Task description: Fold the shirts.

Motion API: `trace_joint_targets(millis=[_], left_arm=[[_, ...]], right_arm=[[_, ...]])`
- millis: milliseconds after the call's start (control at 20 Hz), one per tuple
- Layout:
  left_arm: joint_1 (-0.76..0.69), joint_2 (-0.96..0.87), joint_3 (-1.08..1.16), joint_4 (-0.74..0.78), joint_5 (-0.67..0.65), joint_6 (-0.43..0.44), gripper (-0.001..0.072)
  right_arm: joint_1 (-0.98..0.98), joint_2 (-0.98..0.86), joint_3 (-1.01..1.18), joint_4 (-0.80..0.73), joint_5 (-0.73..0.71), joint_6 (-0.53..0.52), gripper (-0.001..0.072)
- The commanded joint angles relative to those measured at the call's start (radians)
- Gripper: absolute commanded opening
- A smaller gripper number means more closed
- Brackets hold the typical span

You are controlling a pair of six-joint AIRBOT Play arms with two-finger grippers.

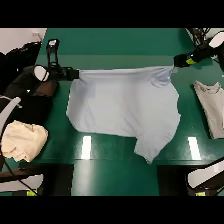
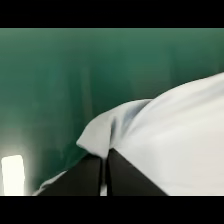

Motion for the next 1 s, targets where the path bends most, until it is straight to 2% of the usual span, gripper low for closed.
trace_joint_targets(millis=[0, 150, 200, 250, 300, 350, 450, 600, 750, 800, 950], left_arm=[[0.000, -0.077, -0.005, 0.006, 0.214, 0.006, 0.0028], [0.003, -0.080, -0.005, 0.006, 0.214, 0.006, 0.0029], [0.008, -0.080, -0.004, 0.005, 0.205, 0.005, 0.0069], [0.014, -0.080, 0.003, 0.000, 0.177, -0.003, 0.0288], [0.026, -0.080, 0.017, -0.001, 0.130, -0.003, 0.0454], [0.038, -0.080, 0.038, 0.000, 0.068, -0.002, 0.0430], [0.077, -0.069, 0.089, 0.000, -0.063, -0.003, 0.0430], [0.169, -0.023, 0.143, -0.001, -0.336, -0.003, 0.0429], [0.253, 0.039, 0.047, 0.000, -0.579, -0.002, 0.0429], [0.266, 0.069, -0.024, -0.001, -0.602, -0.002, 0.0428], [0.270, 0.189, -0.273, -0.067, -0.600, 0.008, 0.0429]], right_arm=[[0.010, -0.042, 0.000, 0.002, -0.170, 0.028, 0.0011], [0.022, -0.042, 0.000, 0.001, -0.182, 0.028, 0.0034], [0.021, -0.042, 0.000, 0.003, -0.184, 0.029, 0.0212], [0.021, -0.040, 0.000, 0.023, -0.182, 0.029, 0.0342], [0.016, -0.037, 0.001, 0.049, -0.176, 0.029, 0.0345], [0.006, -0.033, 0.001, 0.077, -0.172, 0.029, 0.0345], [-0.011, -0.010, 0.000, 0.136, -0.144, 0.029, 0.0344], [-0.050, 0.047, -0.003, 0.156, 0.018, 0.024, 0.0335], [-0.080, 0.150, -0.124, 0.158, 0.125, -0.012, 0.0332], [-0.082, 0.198, -0.198, 0.158, 0.131, -0.021, 0.0304], [-0.084, 0.346, -0.417, 0.158, 0.117, -0.045, 0.0303]])
